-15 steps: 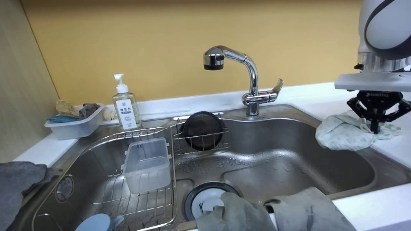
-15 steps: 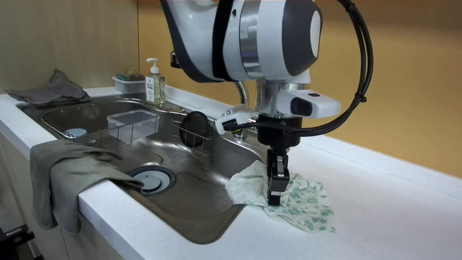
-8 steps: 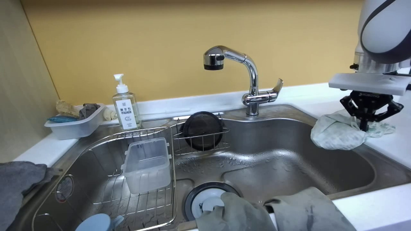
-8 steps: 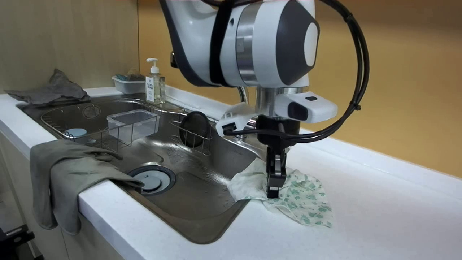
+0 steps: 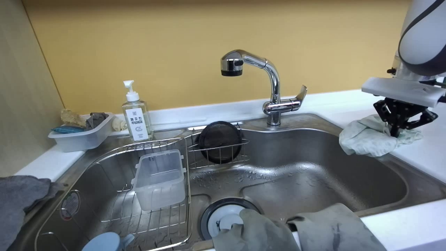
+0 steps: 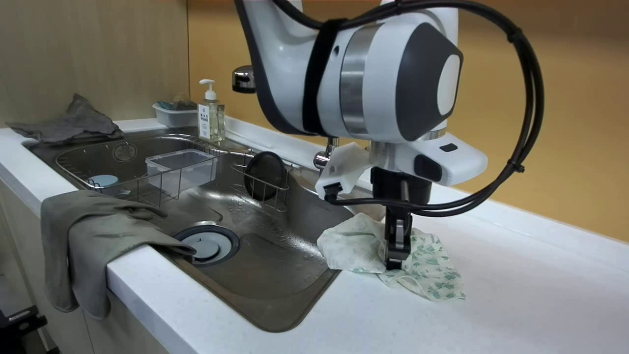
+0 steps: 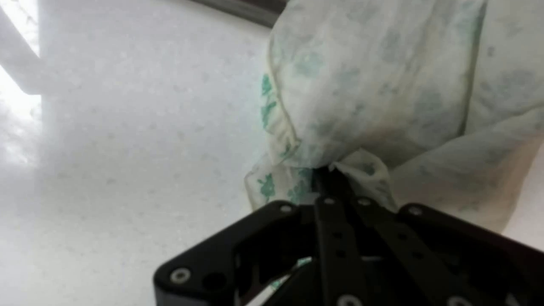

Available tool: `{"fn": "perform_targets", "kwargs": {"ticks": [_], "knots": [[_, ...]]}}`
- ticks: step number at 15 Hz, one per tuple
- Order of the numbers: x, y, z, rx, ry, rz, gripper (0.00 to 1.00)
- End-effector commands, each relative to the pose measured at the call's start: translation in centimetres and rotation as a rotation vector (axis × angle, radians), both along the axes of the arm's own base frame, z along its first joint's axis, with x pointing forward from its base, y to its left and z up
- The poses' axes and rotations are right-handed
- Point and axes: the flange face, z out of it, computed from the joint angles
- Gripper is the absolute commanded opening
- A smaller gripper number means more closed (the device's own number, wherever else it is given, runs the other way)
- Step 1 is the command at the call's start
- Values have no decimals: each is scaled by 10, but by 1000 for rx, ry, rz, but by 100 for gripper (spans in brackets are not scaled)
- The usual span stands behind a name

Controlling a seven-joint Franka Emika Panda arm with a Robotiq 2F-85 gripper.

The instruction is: Use the white towel to wipe the right side of the counter

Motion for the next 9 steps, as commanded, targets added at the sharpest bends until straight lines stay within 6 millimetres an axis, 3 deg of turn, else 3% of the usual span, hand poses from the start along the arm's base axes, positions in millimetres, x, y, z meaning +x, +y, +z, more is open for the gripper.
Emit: {"fn": "perform_targets", "kwargs": {"ticks": [1, 9], "knots": [[18, -4, -20, 12, -22, -45, 0], [48, 3, -30, 28, -68, -63, 0]]}}
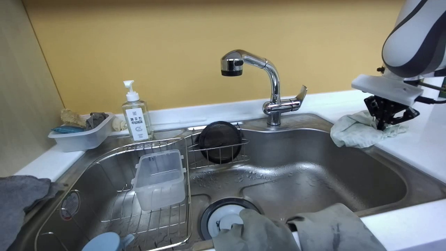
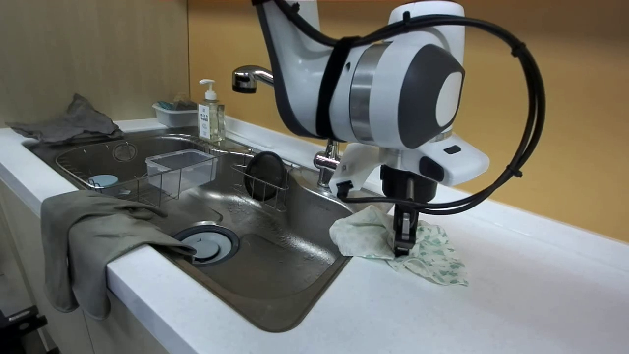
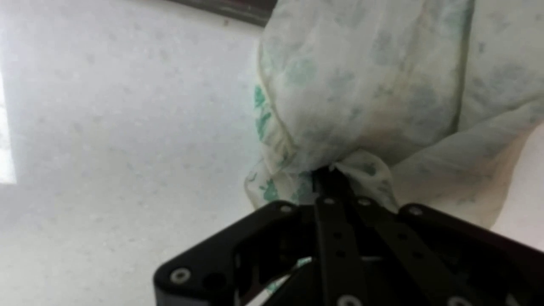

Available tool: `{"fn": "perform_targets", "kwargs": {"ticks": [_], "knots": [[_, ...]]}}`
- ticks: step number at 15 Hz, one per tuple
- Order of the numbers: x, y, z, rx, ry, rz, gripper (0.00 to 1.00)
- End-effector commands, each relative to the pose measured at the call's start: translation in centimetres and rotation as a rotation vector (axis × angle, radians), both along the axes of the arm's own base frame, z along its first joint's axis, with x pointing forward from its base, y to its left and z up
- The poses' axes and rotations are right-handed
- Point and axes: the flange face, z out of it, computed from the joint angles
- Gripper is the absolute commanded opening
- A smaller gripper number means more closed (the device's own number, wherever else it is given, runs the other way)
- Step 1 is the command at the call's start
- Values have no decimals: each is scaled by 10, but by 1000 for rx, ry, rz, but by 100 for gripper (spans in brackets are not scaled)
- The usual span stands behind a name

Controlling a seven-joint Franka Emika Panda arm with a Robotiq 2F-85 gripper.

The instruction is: Use the white towel to wipe the right side of the counter

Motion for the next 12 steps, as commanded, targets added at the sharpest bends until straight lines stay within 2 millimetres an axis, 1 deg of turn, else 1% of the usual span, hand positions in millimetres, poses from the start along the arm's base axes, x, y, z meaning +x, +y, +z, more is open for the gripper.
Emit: {"fn": "perform_targets", "kwargs": {"ticks": [1, 3, 8, 12], "knots": [[16, 4, -27, 5, 10, -20, 0], [9, -1, -23, 3, 34, -14, 0], [-27, -12, -16, 0, 118, 7, 0], [-76, -19, -13, 26, 218, 7, 0]]}}
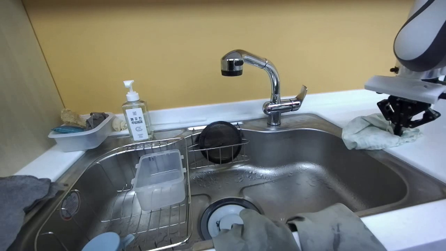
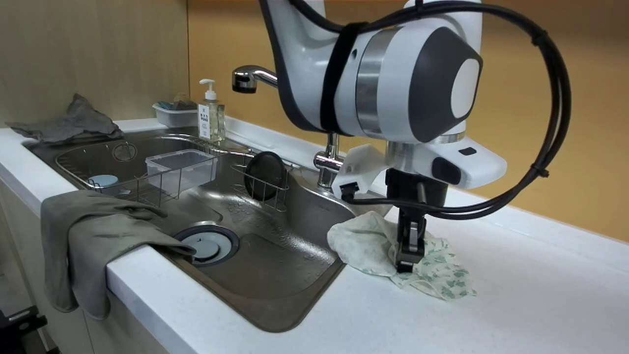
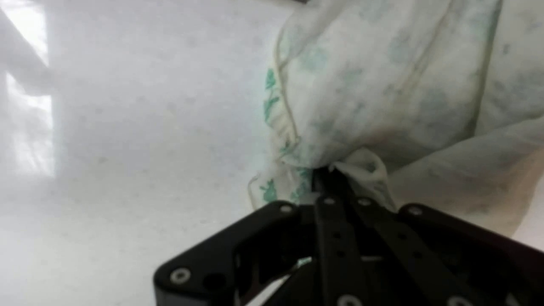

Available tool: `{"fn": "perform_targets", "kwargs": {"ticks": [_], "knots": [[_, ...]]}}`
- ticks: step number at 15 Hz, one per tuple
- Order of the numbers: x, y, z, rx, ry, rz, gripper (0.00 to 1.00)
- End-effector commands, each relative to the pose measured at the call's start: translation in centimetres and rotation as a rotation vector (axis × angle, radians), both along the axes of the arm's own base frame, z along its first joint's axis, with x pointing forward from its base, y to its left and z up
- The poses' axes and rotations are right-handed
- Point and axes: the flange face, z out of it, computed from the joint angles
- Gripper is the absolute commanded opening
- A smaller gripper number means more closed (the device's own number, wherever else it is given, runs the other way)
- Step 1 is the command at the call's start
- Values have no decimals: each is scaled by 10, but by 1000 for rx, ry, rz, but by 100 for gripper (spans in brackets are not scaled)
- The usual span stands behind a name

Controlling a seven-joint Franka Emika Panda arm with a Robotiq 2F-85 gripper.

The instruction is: Use the white towel to wipe the right side of the counter

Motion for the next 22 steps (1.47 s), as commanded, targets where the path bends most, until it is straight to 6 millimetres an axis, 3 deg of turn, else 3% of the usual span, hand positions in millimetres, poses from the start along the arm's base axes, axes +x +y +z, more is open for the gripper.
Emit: {"fn": "perform_targets", "kwargs": {"ticks": [1, 5, 9, 14, 22], "knots": [[-67, -7, -14, 27, 149, -13, 0], [-117, -12, -11, 34, 243, -25, 0], [-132, -14, -6, 35, 259, -49, 0], [-111, -12, -5, 26, 206, -50, 0], [-28, 0, -12, 54, -8, -108, 0]]}}
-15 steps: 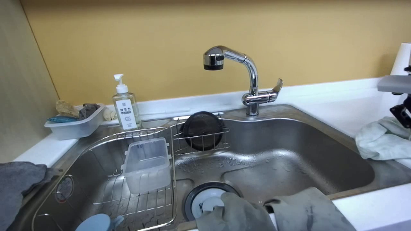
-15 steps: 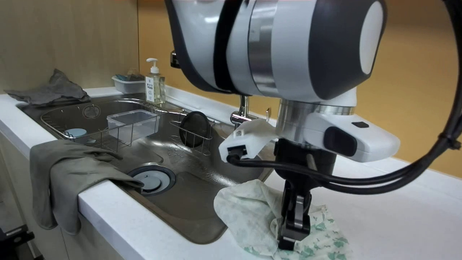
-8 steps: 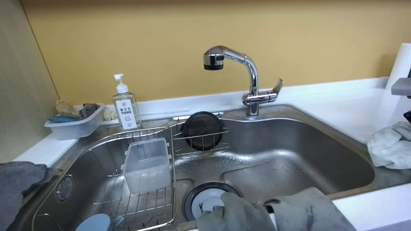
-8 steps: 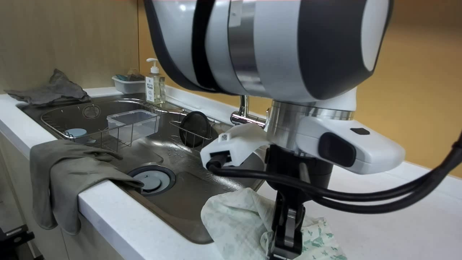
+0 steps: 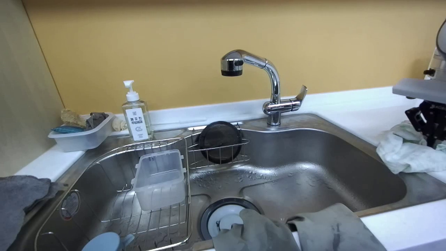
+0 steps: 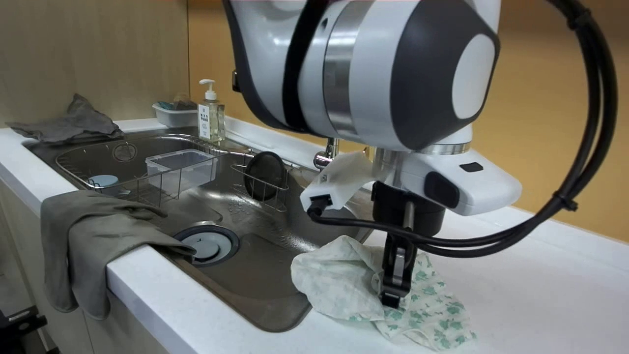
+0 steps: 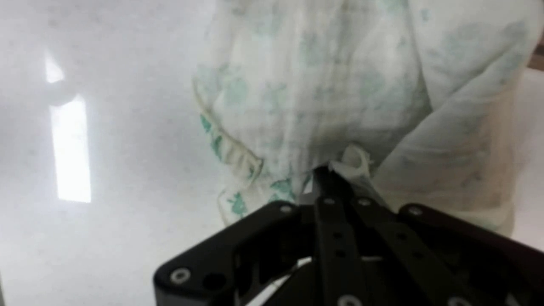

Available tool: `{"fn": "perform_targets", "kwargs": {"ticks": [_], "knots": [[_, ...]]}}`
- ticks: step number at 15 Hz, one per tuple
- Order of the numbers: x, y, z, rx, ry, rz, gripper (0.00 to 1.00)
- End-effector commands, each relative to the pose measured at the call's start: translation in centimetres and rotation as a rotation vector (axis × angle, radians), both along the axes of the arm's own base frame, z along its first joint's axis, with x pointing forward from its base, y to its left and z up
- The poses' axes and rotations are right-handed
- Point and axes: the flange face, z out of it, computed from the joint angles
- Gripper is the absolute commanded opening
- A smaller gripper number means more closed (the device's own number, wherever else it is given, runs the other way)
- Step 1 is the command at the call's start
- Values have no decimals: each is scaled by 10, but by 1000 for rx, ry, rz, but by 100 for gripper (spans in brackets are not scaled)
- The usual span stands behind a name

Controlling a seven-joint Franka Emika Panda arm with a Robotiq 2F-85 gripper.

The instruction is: Use the white towel to wipe the right side of the counter

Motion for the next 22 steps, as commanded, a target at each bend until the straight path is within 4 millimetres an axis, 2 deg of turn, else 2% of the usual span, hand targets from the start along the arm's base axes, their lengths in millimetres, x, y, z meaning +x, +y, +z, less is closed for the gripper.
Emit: {"fn": "perform_targets", "kwargs": {"ticks": [1, 5, 6, 7, 9, 13, 17, 19, 22], "knots": [[49, 7, -13, 13, -62, -45, 0], [76, 8, -6, 7, -103, -41, 0], [78, 9, 0, 6, -107, -38, 9], [79, 9, 6, 2, -108, -34, 26], [80, 9, 24, -23, -117, -20, 39], [79, 14, 79, -66, -114, 19, 68], [68, 31, 133, -41, -32, 100, 94], [60, 45, 157, 1, 3, 184, 100], [46, 62, 181, 68, 43, 326, 100]]}}
